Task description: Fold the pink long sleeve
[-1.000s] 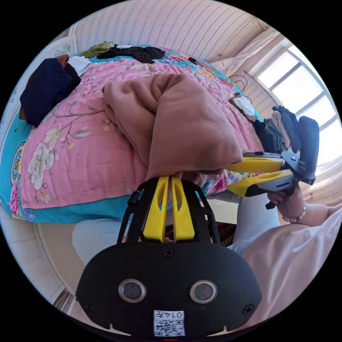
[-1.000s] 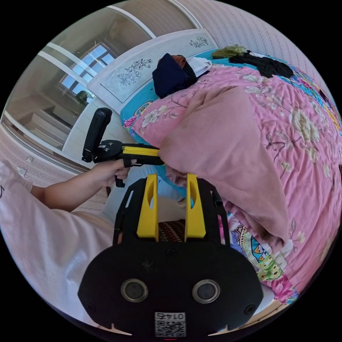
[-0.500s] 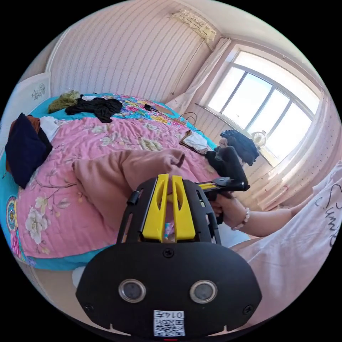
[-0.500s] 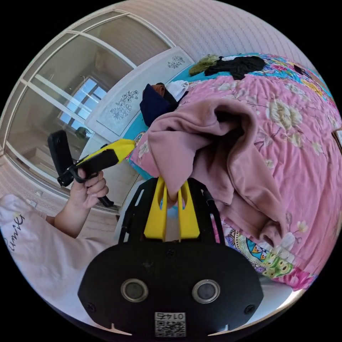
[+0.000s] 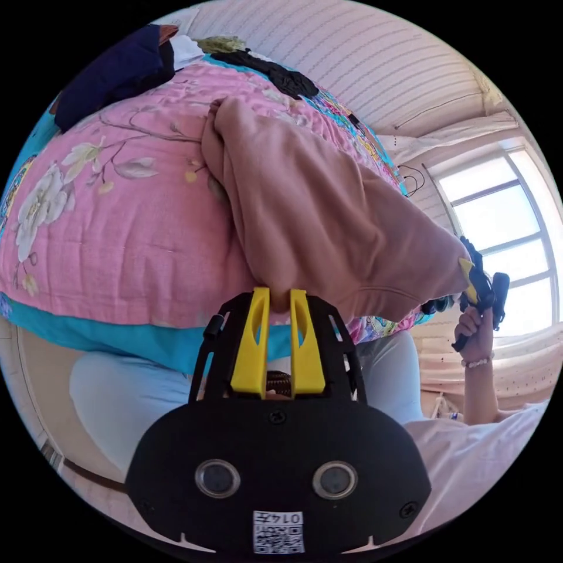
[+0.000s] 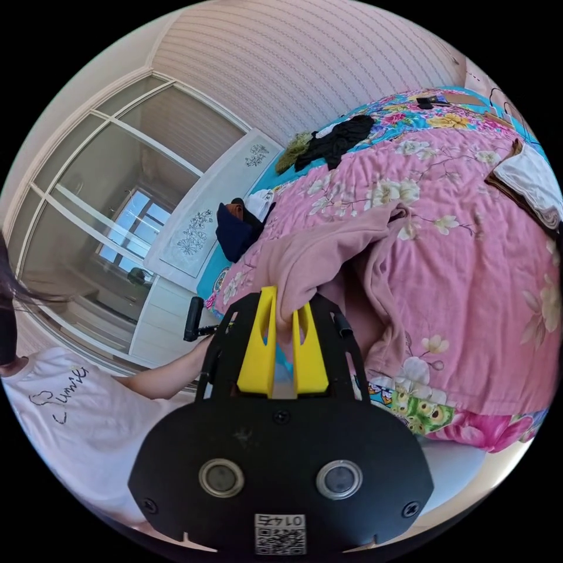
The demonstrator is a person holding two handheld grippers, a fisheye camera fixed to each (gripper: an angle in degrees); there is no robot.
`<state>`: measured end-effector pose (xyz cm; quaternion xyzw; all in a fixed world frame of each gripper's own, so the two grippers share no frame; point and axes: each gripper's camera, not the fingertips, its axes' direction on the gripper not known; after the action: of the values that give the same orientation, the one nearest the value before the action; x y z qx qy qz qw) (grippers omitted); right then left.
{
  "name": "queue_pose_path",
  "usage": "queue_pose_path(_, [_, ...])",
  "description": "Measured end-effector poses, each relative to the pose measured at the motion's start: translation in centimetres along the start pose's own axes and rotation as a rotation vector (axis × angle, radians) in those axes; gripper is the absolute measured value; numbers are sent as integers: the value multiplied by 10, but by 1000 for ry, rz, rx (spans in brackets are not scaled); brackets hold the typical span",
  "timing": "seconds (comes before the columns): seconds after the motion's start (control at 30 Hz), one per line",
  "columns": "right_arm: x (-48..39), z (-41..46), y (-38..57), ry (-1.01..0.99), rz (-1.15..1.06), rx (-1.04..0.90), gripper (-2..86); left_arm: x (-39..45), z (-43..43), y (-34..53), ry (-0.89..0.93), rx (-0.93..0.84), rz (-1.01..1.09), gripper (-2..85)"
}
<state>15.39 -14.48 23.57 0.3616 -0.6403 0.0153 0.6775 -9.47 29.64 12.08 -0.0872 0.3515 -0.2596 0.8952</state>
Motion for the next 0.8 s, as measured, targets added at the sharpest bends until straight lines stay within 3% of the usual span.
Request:
queue_pose_path(0.17, [-38, -41, -12, -16, -58, 100, 3, 25, -87, 14, 35, 204, 121, 29])
queue_pose_path(0.27, [-74, -85, -23, -44, -132, 222, 3, 47, -186, 32, 109, 433, 216, 24])
queue_pose_path(0.43, [-168, -160, -62, -83, -416, 340, 3, 102, -340, 52, 101, 767, 446, 11])
queue_pose_path(0.57, [-235, -202, -91, -59, -577, 365, 2, 153, -408, 54, 48, 907, 581, 5])
queue_pose_path(0.7, [-298, -263, -128, -149, -664, 391, 2, 182, -474, 39, 140, 1016, 683, 3])
queue_pose_path(0.8, [-343, -275, -178, 24, -757, 375, 5, 193, -497, -13, 161, 1003, 710, 7])
